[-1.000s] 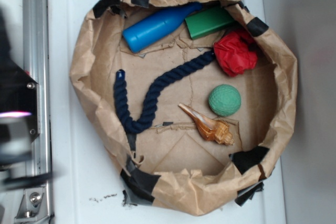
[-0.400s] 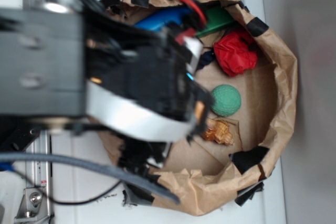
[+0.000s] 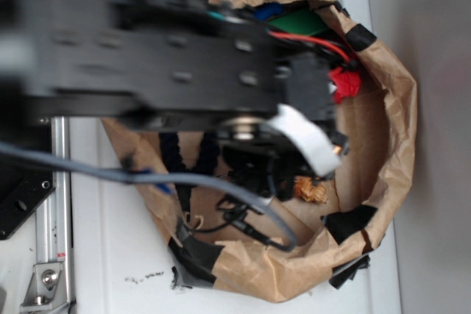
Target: Grab the shell.
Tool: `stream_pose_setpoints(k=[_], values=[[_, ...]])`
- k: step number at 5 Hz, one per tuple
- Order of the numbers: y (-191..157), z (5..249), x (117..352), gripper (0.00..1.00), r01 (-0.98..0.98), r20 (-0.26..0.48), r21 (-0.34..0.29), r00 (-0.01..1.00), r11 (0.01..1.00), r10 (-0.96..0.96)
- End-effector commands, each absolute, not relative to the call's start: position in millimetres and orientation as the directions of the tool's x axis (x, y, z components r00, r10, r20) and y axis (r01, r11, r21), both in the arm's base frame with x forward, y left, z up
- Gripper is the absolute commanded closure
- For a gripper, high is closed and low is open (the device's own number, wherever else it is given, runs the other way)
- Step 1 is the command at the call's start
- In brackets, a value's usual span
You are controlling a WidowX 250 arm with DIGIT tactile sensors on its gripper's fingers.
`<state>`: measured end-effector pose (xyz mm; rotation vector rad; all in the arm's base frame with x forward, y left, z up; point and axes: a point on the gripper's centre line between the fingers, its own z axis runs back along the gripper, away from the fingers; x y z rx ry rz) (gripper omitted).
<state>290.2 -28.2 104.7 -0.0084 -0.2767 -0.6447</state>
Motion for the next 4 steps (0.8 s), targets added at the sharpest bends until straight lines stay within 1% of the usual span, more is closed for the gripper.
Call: stream_pose_setpoints(k=[1,2,3,4], values=[[-69.8,71.1,342.2,0.00,0.715,0.267,0.135,0.641,0.686,-0.720],[-87.4,63.1,334.1,0.00,0.745,0.310,0.105,0.605,0.658,-0.734],[-88.8,75.8,311.7,0.00,0.736,0.326,0.017,0.636,0.677,-0.699],[-88.2,83.2,300.5,0.00,0.723,0.307,0.012,0.655,0.691,-0.690]])
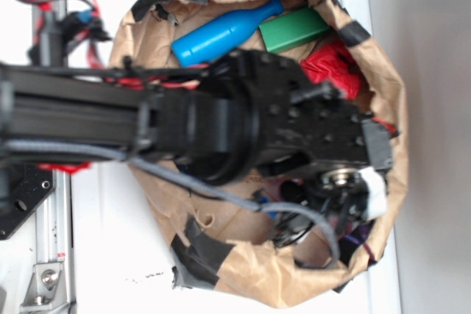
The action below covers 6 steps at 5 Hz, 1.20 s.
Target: Grab the shell.
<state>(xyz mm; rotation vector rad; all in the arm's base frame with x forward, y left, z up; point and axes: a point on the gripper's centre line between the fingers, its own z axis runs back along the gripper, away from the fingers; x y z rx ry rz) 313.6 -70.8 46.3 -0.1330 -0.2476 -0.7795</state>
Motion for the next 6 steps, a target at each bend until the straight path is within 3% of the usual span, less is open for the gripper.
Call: stream_pose_setpoints(k=[1,4,6], values=[[-84.5,89.5,295.5,0.00,0.705,0.301,0.032,0.670,0.709,-0.679],[-66.9,39.5,277.9,0.00,0.722,0.198,0.067,0.667,0.689,-0.718],[-66.0,20.1,286.1,0.00,0.663,0.117,0.123,0.729,0.739,-0.674]])
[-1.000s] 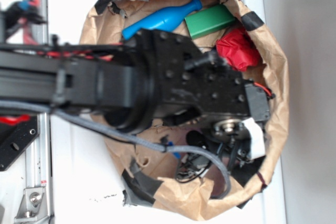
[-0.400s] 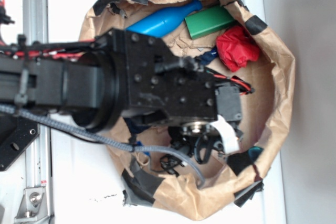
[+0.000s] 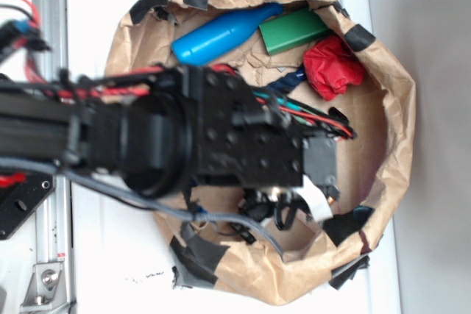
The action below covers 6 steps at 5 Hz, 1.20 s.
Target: Grab the shell.
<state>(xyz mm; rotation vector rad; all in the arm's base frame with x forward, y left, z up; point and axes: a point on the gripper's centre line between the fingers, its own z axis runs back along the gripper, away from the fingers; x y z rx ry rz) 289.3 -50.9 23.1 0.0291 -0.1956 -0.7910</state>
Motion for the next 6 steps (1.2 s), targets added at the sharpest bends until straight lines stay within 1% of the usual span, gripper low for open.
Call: stream_pose_setpoints(k=[1,2,3,4,5,6], values=[[-59.1,22.7,288.4,1.00,0.586,0.055,0.203,0.793,0.784,-0.607],[-55.0,39.1,287.9,1.00,0.475,0.094,0.212,0.860,0.854,-0.501],[-51.2,61.3,289.6,1.00,0.421,0.127,0.205,0.884,0.884,-0.450],[-43.2,88.2,298.6,1.00,0.242,0.136,0.169,0.954,0.955,-0.266],[-32.9,113.2,316.4,1.00,0.006,0.083,0.141,0.996,0.990,-0.018],[-20.5,131.0,319.9,1.00,-0.237,0.038,0.073,0.971,0.969,0.235]])
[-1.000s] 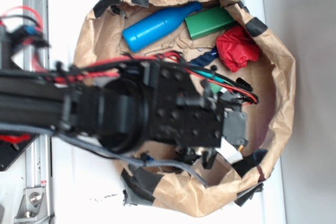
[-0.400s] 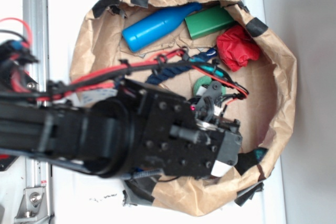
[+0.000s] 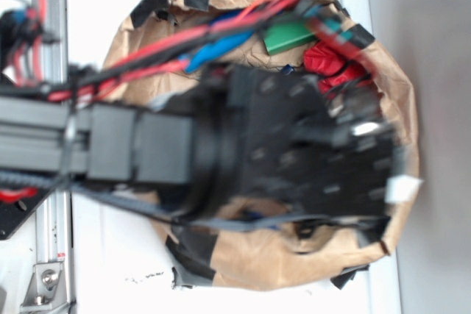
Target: Grab the shell.
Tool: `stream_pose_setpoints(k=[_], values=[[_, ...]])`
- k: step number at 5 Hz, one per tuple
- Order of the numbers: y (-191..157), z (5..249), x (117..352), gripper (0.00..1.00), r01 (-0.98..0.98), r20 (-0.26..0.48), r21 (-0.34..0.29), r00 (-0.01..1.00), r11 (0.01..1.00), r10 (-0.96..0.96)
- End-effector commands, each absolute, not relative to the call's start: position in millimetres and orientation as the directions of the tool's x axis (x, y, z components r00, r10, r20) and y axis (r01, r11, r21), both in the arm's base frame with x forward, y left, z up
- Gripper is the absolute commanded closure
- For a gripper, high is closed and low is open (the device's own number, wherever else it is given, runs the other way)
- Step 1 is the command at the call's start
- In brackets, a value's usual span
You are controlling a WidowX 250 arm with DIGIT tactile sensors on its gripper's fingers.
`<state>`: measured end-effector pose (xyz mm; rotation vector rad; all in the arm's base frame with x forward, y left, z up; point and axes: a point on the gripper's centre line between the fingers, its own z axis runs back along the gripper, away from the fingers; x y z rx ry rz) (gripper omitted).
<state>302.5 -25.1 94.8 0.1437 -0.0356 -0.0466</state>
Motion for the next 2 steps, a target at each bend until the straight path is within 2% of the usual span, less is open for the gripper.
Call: stream_pose_setpoints(k=[1,2], values=[[-26.0,150.1,314.4,1.00,-0.428,0.067,0.000,0.901,0.904,0.428],[-29.1,150.6,316.3,1.00,-0.456,0.101,-0.028,0.884,0.890,0.456]])
